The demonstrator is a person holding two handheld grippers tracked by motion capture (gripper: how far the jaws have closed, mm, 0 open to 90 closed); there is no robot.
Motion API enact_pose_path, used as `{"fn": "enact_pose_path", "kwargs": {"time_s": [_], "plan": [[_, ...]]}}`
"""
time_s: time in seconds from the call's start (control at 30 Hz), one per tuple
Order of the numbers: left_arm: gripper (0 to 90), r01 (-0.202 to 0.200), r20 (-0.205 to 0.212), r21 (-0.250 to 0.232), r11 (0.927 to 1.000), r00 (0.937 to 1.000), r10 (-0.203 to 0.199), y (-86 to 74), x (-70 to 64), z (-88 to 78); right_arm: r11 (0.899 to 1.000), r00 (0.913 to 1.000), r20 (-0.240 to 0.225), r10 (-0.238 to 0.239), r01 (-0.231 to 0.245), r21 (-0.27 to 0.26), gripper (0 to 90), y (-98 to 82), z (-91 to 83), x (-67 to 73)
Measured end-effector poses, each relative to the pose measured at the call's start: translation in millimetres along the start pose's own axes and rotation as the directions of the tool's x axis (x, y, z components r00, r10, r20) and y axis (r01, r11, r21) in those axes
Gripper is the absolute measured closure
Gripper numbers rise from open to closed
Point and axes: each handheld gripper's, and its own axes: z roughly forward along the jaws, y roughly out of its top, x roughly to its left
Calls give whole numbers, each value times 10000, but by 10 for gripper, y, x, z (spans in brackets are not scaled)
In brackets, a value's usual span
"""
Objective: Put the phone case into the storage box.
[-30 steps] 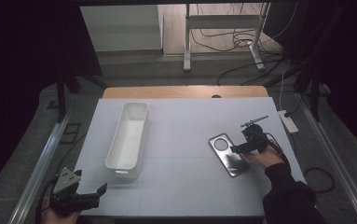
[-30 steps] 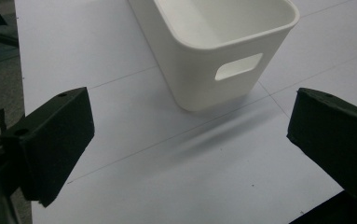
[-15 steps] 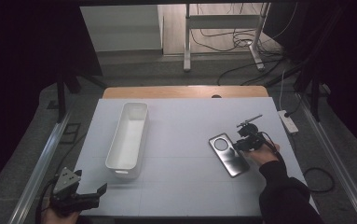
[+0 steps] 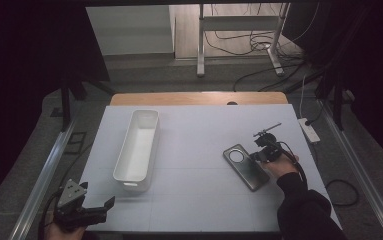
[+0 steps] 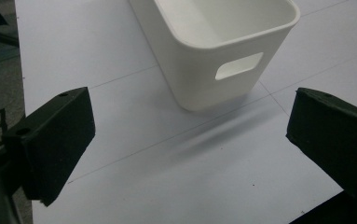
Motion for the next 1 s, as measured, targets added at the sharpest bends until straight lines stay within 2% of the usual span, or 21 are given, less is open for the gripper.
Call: {"fn": "enact_pose_path", "kwargs": {"time_s": [0.2,0.4,0.73,0.8,1.0], "plan": [[20,-1,-22,38,10000,10000,1,4,-3,1,10000,9998,201,9,-9,12,886,-2,-4,24],[24,193,282,-9,9998,9994,-193,3,32,-4,9999,9995,296,56,-52,-106,886,-11,-26,33],[14,258,692,-264,9993,9973,-239,28,28,-13,9981,9992,376,142,-119,-606,887,-23,-123,59],[9,169,628,-329,9993,9979,-148,46,7,-16,9970,9993,355,148,-121,-766,886,-21,-148,72],[0,120,781,-368,9993,9969,-91,103,-25,-36,9932,9994,317,119,-81,-1165,887,-9,-220,114]]}}
